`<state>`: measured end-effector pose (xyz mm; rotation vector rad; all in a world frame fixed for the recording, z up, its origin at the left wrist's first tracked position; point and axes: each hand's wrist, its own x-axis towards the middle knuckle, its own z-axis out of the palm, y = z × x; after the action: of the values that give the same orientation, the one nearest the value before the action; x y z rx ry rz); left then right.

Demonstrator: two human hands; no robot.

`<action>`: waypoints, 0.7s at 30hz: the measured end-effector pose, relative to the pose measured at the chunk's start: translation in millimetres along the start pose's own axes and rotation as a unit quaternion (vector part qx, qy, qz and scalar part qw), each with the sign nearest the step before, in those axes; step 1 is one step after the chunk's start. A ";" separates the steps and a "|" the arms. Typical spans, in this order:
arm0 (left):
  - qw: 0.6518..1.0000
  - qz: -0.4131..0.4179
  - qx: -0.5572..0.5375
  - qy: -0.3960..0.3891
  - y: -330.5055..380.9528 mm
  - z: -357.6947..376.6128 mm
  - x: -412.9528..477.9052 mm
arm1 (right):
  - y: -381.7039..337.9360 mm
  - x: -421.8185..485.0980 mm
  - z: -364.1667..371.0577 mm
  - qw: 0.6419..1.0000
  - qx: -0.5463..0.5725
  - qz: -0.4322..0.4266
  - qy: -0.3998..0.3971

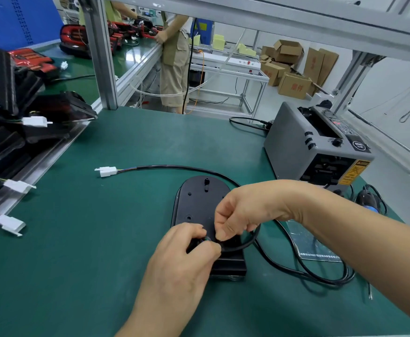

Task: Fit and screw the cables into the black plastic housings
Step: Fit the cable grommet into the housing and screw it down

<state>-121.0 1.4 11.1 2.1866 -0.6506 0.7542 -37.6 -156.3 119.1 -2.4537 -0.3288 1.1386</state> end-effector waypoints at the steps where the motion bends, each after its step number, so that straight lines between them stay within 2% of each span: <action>1: 1.000 0.006 0.016 -0.001 0.6 0.2 -0.2 | 2.0 -0.7 0.2 1.000 0.008 -0.002 0.002; 15: 1.000 -0.010 0.009 -0.008 4.2 -3.1 0.6 | 1.2 -1.6 6.3 0.999 -0.002 -0.025 0.036; 21: 1.000 -0.008 0.010 -0.009 4.6 -1.4 1.9 | 13.2 -9.3 24.1 0.991 0.049 -0.055 0.114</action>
<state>-123.0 -0.8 15.3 2.2161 -0.6363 0.7365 -61.6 -165.0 105.2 -2.4152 -0.3253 0.7999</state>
